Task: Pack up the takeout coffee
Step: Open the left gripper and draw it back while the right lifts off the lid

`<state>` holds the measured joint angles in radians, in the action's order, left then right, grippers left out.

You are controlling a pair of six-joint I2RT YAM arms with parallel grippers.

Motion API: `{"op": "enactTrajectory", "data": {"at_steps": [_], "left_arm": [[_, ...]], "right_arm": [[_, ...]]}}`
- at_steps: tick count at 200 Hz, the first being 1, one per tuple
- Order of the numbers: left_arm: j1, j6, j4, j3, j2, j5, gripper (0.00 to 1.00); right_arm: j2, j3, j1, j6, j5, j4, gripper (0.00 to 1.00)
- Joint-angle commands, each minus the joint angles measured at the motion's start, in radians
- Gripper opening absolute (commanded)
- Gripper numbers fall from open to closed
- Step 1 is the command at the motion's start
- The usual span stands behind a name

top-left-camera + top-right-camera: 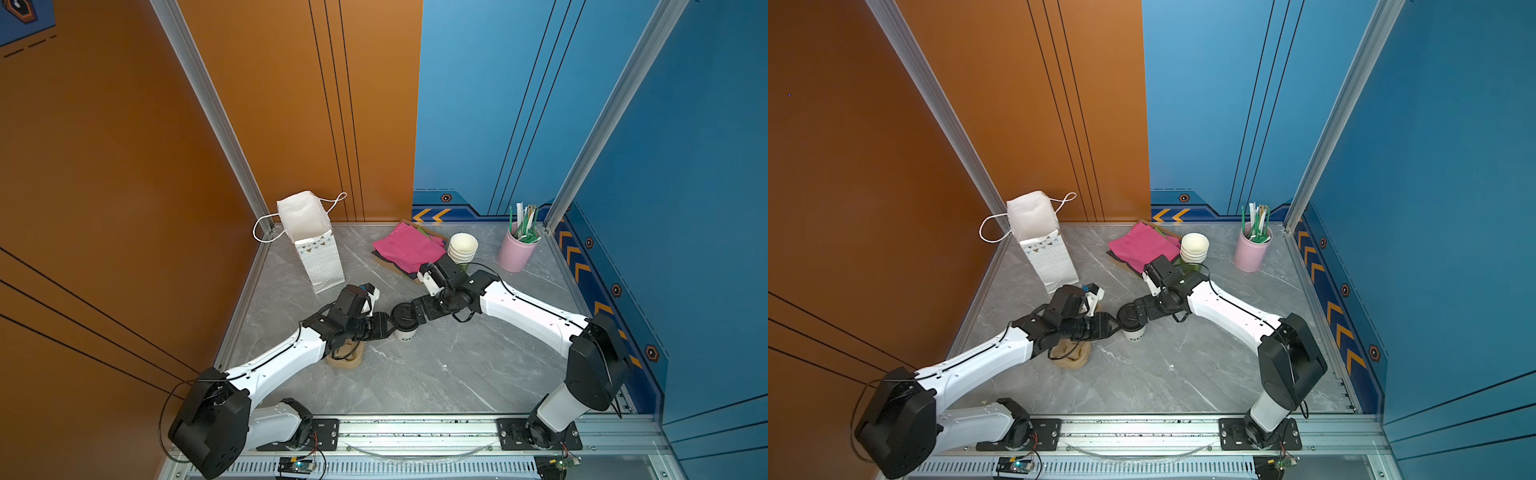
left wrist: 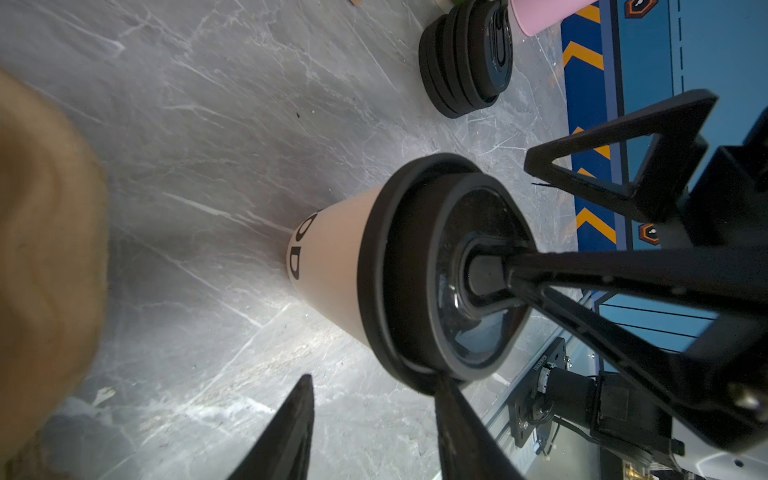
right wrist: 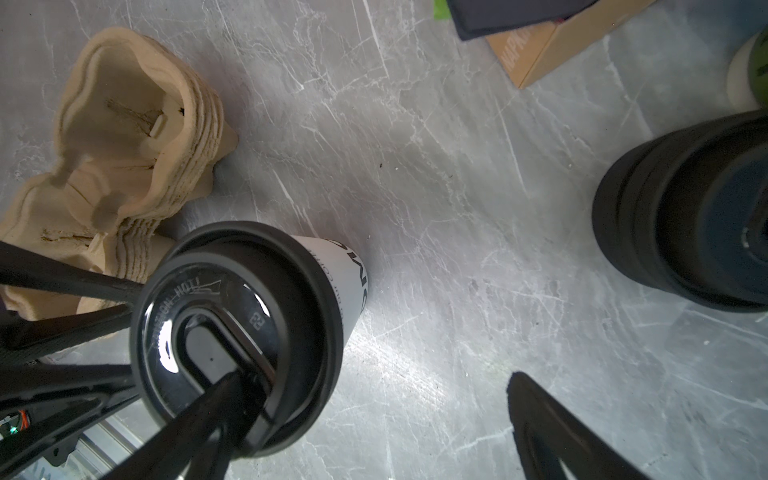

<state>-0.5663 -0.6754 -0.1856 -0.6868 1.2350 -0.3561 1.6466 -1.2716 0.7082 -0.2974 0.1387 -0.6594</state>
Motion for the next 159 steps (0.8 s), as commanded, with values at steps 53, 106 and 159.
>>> {"op": "enactTrajectory", "data": {"at_steps": [53, 106, 159], "left_arm": [[-0.026, 0.059, -0.151, 0.042, 0.095, 0.140, 0.47], [-0.012, 0.076, -0.151, -0.007, 0.065, 0.098, 0.49], [0.031, 0.107, -0.151, -0.179, -0.006, 0.015, 0.66]], "right_arm": [[0.101, 0.114, 0.002, 0.010, -0.037, -0.163, 1.00], [0.098, 0.111, 0.001, 0.013, -0.032, -0.162, 1.00], [0.100, 0.088, 0.001, 0.037, -0.029, -0.164, 1.00]]}}
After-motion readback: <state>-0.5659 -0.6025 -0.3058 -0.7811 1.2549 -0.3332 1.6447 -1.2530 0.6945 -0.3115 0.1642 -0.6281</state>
